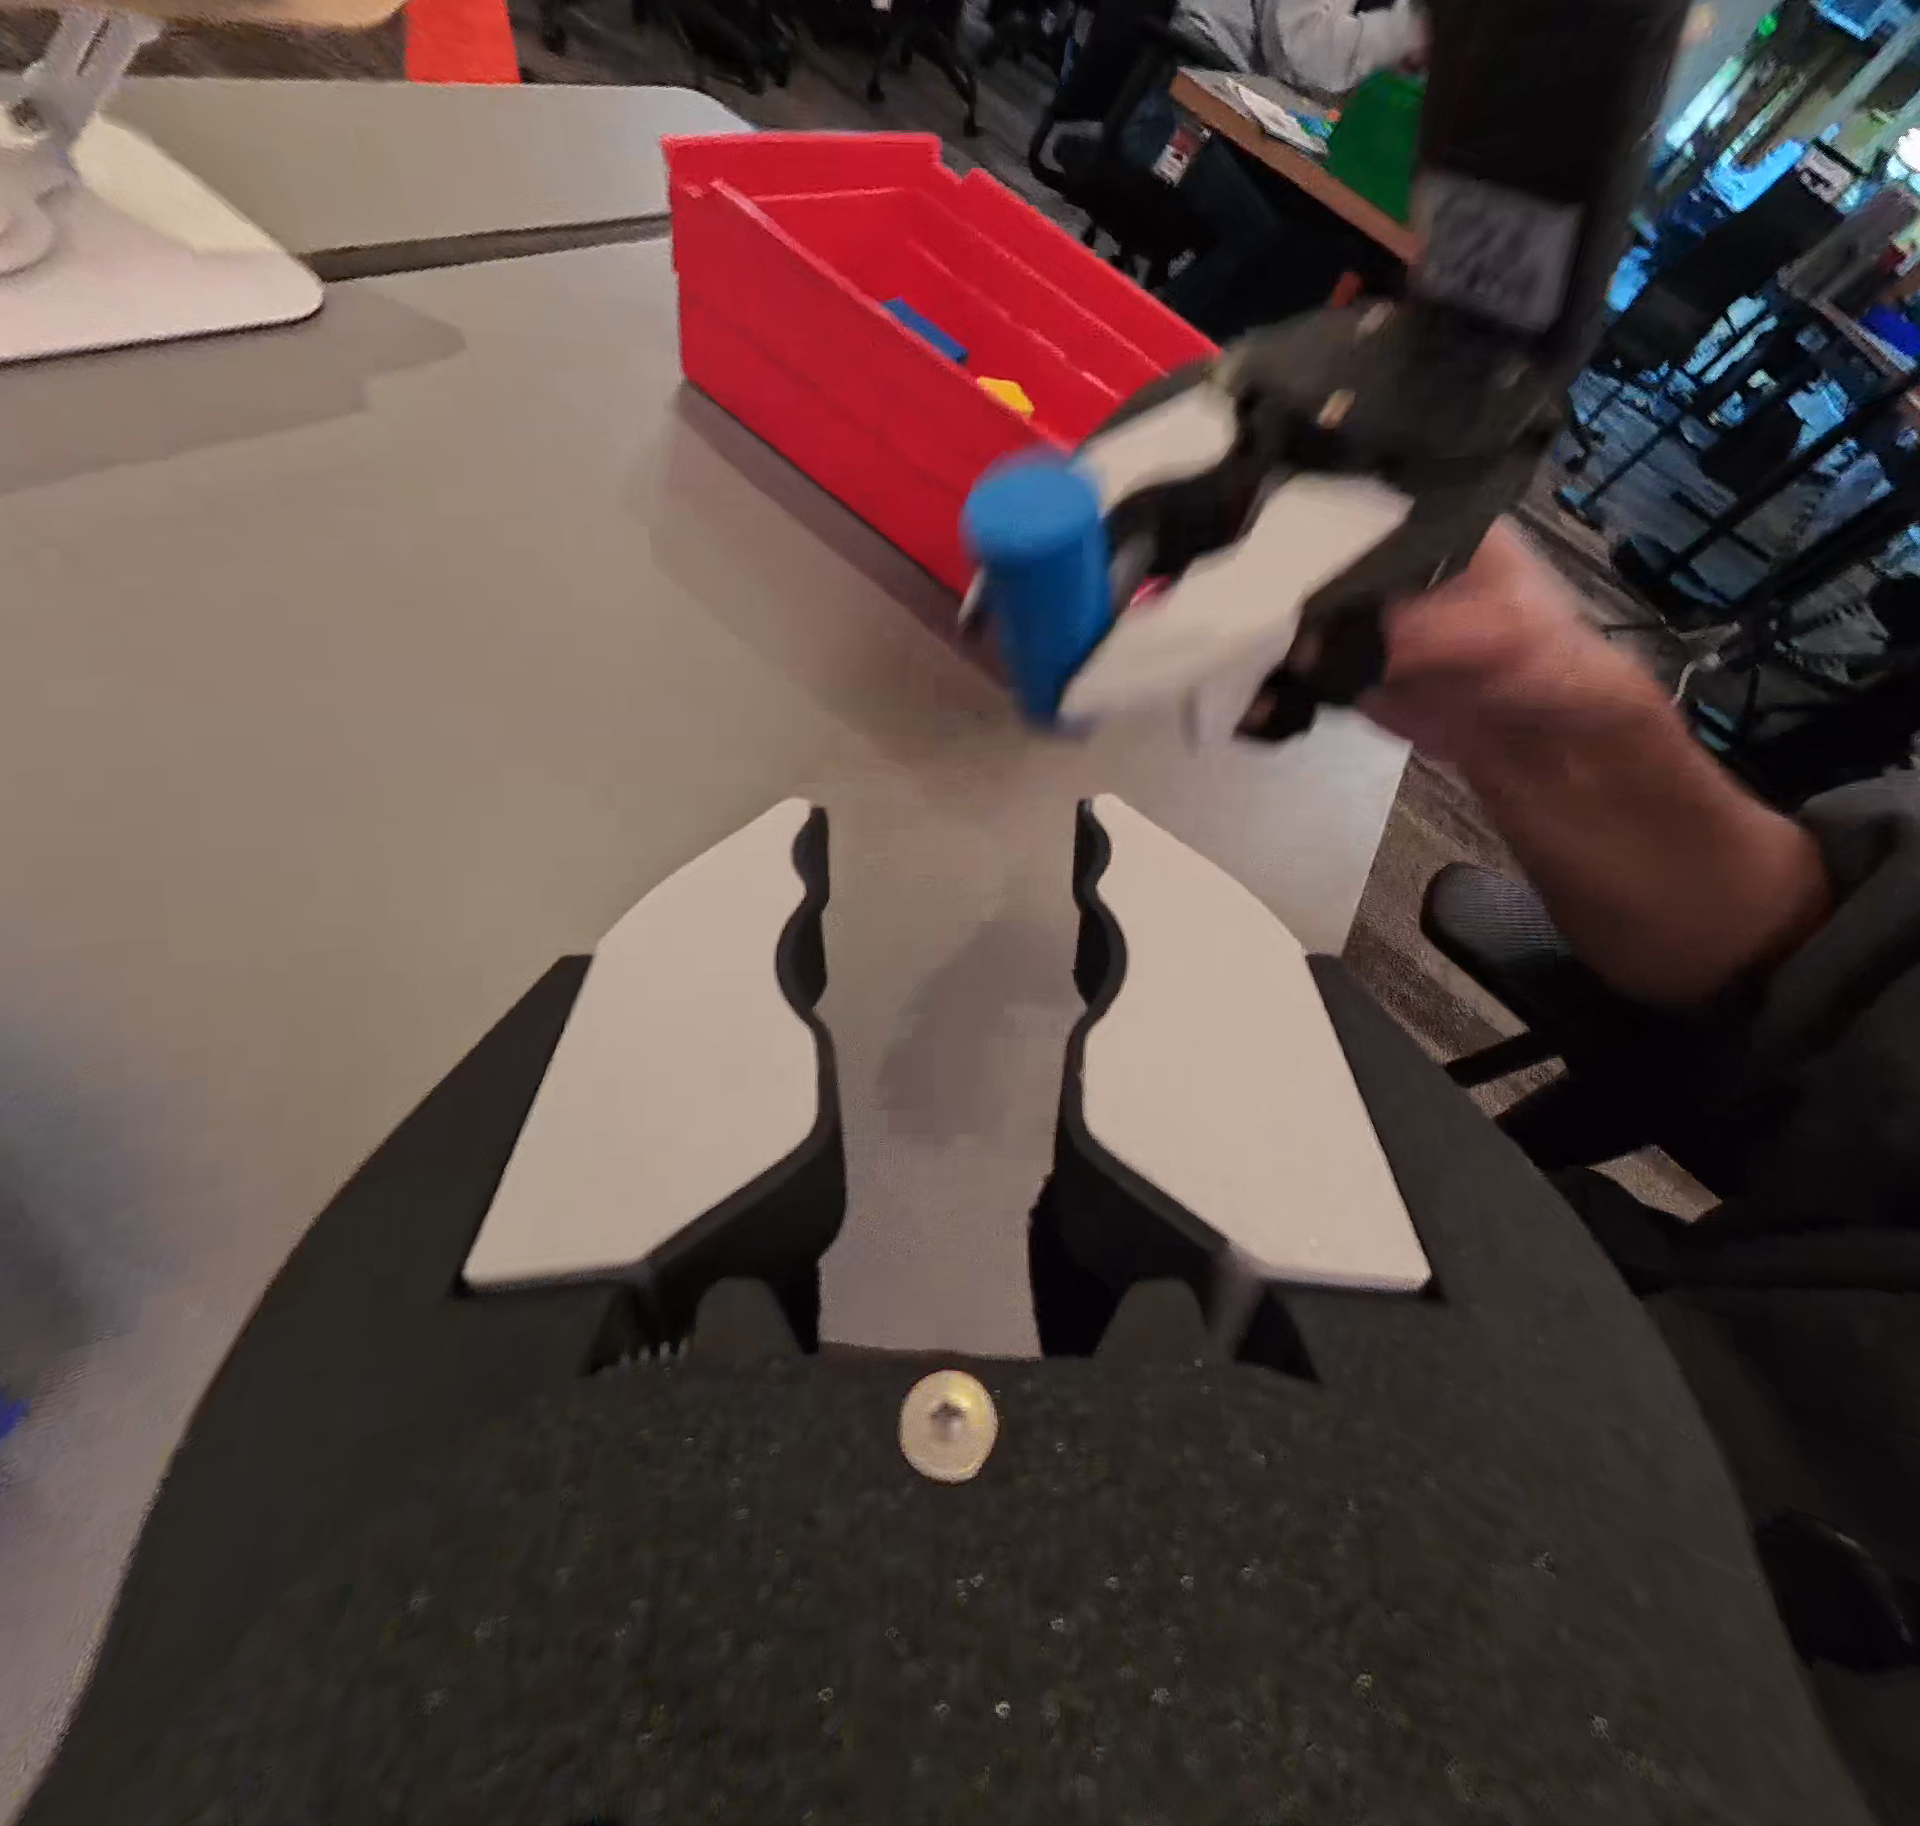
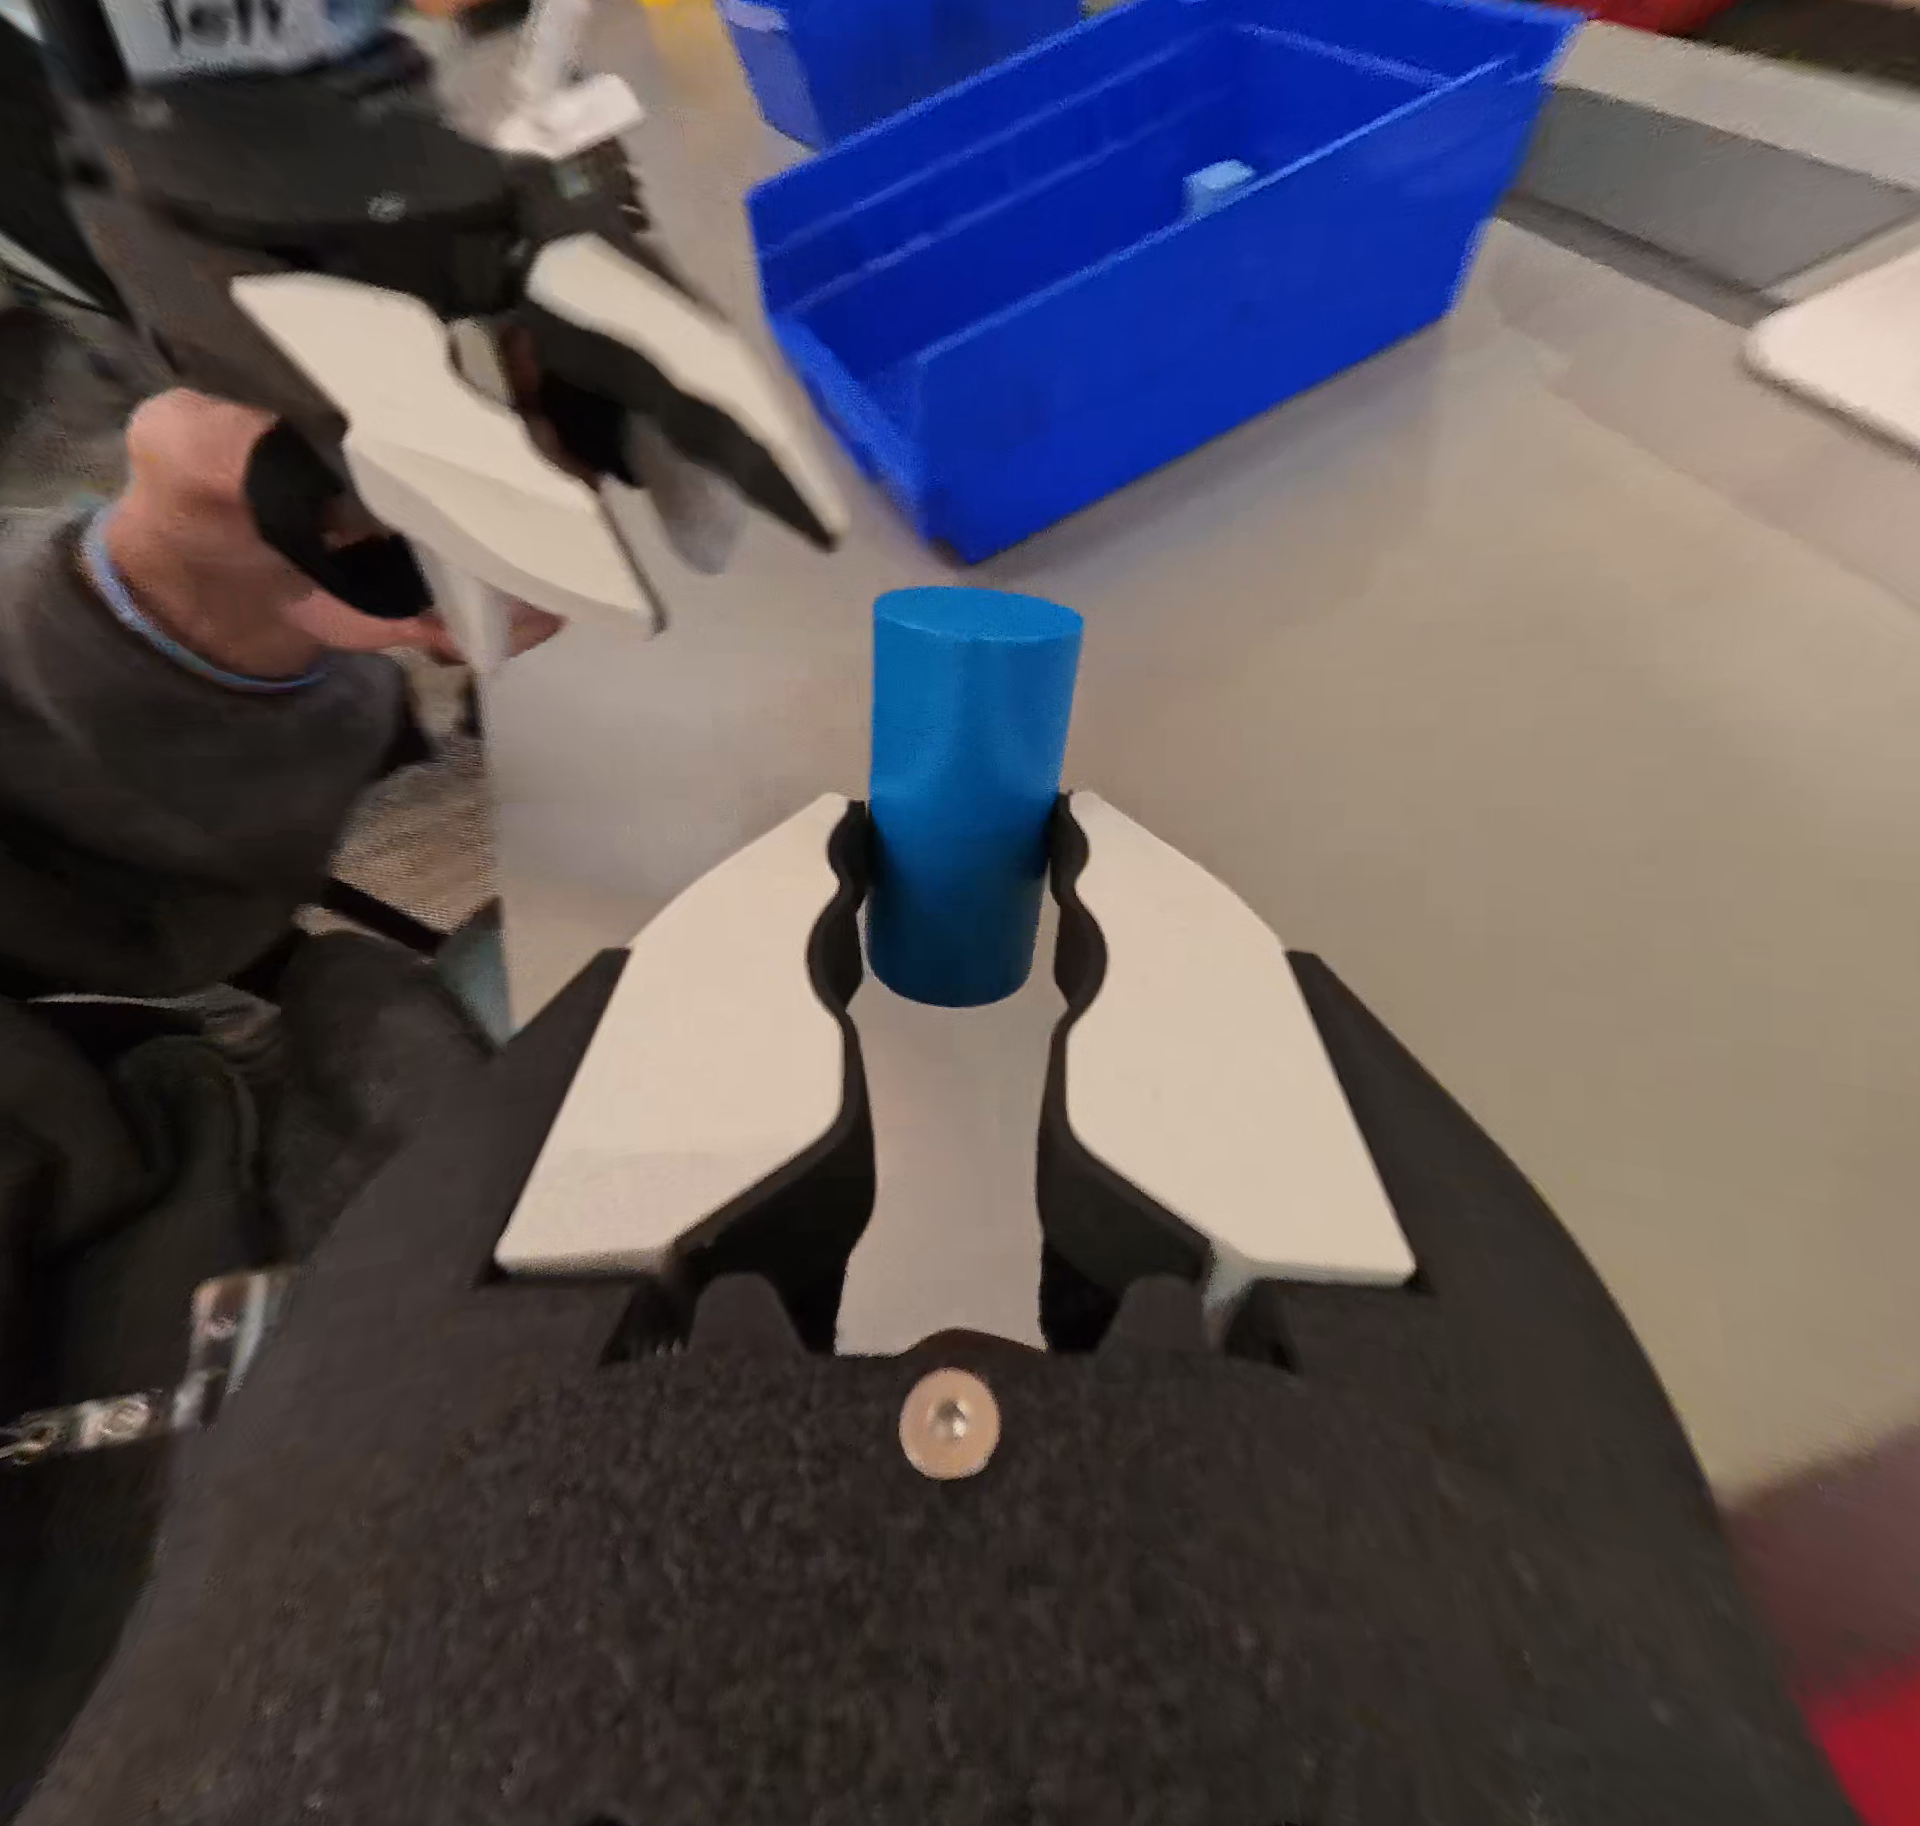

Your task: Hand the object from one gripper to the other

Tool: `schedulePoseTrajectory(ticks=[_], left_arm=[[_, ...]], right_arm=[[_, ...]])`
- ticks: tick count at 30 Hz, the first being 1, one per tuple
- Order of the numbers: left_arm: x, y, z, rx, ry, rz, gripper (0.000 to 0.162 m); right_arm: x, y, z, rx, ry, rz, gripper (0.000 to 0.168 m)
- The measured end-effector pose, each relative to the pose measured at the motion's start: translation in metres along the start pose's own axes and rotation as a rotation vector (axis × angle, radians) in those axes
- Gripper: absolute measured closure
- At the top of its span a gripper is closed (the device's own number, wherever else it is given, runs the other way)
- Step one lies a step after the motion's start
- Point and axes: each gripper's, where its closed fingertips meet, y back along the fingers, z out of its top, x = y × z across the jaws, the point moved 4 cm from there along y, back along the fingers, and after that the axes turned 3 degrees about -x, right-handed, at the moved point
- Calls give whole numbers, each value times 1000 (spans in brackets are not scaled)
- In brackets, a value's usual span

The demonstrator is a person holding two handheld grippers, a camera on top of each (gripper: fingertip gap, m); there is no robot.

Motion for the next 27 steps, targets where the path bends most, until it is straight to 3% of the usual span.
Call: schedulePoseTrajectory(ticks=[5, 7, 9, 11, 16, 20, 27], left_arm=[[19, 8, -81, 120, 57, 73, 123], [19, 8, -92, 149, 128, 39, 123], [14, 6, -85, 125, 188, -24, 123], [11, 3, -81, 127, 171, -43, 123], [8, 1, -88, 178, 69, 20, 123], [7, 2, -88, 174, 60, 18, 123], [8, 9, -82, 150, 93, -3, 123]], right_arm=[[-70, 119, 23, 61, 78, -403, 135], [-112, 174, 12, 170, 57, -644, 135], [-139, 203, -14, 298, -139, -722, 135], [-148, 200, -42, 385, -318, -660, 135], [-168, 183, -98, 704, -394, -662, 135], [-181, 171, -113, 785, -535, -652, 135], [-202, 171, -123, 852, -616, -724, 135]])
